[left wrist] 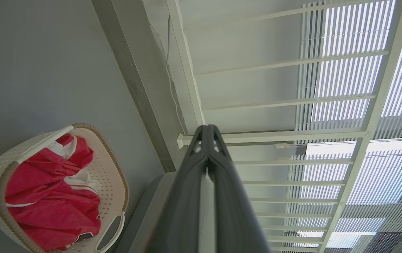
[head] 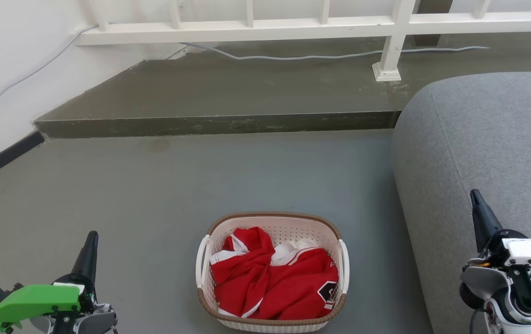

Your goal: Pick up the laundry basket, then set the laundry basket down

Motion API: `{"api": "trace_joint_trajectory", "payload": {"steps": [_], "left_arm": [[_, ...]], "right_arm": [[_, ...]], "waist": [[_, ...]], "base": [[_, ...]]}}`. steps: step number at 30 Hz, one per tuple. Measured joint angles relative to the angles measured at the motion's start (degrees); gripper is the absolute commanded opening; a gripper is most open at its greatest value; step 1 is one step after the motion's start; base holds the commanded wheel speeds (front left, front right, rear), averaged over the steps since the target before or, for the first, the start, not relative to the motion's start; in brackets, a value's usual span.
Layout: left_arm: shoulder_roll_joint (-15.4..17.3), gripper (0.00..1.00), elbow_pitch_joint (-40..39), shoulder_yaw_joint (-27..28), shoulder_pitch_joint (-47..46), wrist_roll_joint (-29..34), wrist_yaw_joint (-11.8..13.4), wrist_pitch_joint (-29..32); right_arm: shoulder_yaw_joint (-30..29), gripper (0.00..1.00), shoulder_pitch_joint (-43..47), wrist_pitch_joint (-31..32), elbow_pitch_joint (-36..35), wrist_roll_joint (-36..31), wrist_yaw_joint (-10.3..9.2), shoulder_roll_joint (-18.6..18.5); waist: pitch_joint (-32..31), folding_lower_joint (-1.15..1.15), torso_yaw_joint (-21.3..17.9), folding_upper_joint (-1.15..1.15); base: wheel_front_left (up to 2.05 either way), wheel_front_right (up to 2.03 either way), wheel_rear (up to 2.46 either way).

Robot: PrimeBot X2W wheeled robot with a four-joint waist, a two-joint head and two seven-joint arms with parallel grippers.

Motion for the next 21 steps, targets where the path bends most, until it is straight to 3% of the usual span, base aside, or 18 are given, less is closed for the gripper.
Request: {"api": "trace_joint_trajectory", "payload": {"steps": [5,21], "left_arm": [[0.05,0.0,0.77,0.34,-0.42,-3.43,-0.68,0.73],[0.05,0.0,1.18,0.42,-0.62,-3.45,-0.93,0.9]], "right_arm": [[-0.99,0.0,-0.51,0.74,0.14,3.11,0.56,-0.13],[-1.05,0.0,-0.78,0.74,0.4,3.18,0.56,-0.23]], "waist": [[-0.17,0.0,0.08,0.0],[-0.19,0.0,0.08,0.0]], "base": [[0.0,0.0,0.0],[0.0,0.0,0.0]]}}
